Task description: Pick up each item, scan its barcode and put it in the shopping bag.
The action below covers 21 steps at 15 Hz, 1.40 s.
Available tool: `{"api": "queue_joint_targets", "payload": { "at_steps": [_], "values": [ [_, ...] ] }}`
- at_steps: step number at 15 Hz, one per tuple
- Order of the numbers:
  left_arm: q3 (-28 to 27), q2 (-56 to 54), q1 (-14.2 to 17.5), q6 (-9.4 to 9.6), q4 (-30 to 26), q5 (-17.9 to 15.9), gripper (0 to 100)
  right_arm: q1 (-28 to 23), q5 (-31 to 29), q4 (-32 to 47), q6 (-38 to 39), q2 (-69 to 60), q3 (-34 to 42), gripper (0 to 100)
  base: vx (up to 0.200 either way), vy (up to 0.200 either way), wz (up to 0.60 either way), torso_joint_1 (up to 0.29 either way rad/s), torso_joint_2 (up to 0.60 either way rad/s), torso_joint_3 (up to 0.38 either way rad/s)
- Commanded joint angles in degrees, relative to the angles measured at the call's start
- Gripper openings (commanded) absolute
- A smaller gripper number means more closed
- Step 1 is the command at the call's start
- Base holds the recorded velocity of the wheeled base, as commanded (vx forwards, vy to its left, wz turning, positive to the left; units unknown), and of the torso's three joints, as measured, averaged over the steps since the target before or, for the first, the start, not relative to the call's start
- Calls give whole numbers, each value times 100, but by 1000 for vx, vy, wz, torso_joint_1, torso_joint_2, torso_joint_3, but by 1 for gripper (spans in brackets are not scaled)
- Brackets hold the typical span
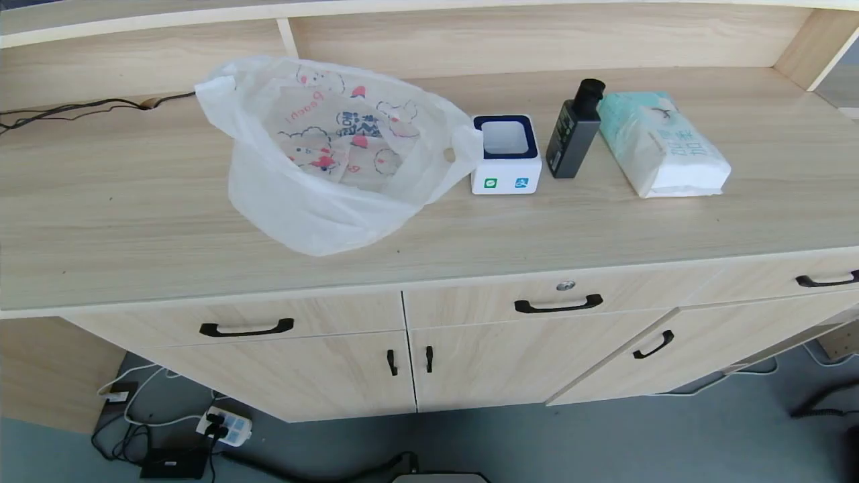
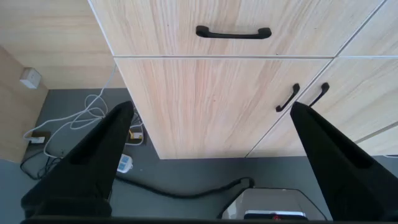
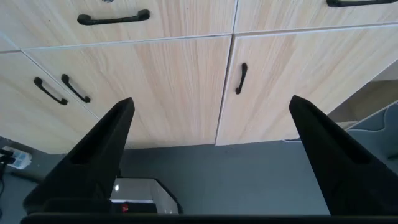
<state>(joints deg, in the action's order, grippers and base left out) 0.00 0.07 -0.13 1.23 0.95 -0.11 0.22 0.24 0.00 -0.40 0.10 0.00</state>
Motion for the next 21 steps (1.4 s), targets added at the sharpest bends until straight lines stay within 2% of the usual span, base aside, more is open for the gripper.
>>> {"api": "queue_joint_targets", "payload": {
  "at_steps": [1, 3, 9, 10, 12, 13, 14, 15, 16, 17, 18, 21],
  "values": [
    [0, 1, -4, 0, 2, 2, 100, 4, 2, 0, -4, 8, 0, 100, 200, 0, 0, 2, 7, 2],
    [0, 1, 5, -9, 2, 2, 100, 4, 2, 0, 5, 8, 0, 100, 200, 0, 0, 0, 2, 2],
    [0, 1, 5, 0, 2, 2, 100, 4, 64, -62, -241, 8, -53, 100, 0, 0, 0, 0, 0, 0],
    [0, 1, 5, 0, 2, 2, 100, 13, 362, 26, -250, 456, -879, 100, 0, 0, 0, 0, 0, 0],
    [0, 1, 5, -9, 2, 2, 100, 22, 521, -62, -250, 2152, -2312, 100, 0, 0, 0, 0, 0, 0],
    [0, 1, 5, -9, 10, 2, 100, 13, 521, -255, -259, 2653, -2619, 100, 0, 0, 0, 0, 0, 0],
    [0, 1, 5, 0, 10, 2, 100, 22, 521, -1415, -259, 4060, -3217, 100, 0, 0, 0, 0, 0, 0],
    [0, 1, 5, 0, 10, 2, 100, 40, 521, -1960, -232, 4499, -3357, 100, 0, 0, 0, 0, 0, 0],
    [0, 1, -4, 9, 10, 2, 100, 312, 521, -3823, -215, 5976, -3797, 100, 0, 0, 0, 0, 0, 0],
    [0, 1, -4, 9, 10, 2, 100, 585, 503, -4755, -232, 6749, -4087, 100, 0, 0, 0, 0, 0, 0],
    [0, 1, -4, 9, 10, 2, 100, 813, 477, -5054, -250, 7145, -4201, 100, 0, 0, 0, 0, 0, 0],
    [0, 1, -4, 9, 10, 2, 100, 1217, 160, -5054, -276, 7232, -3885, 100, 0, 0, 0, 0, 0, 0]
  ]
}}
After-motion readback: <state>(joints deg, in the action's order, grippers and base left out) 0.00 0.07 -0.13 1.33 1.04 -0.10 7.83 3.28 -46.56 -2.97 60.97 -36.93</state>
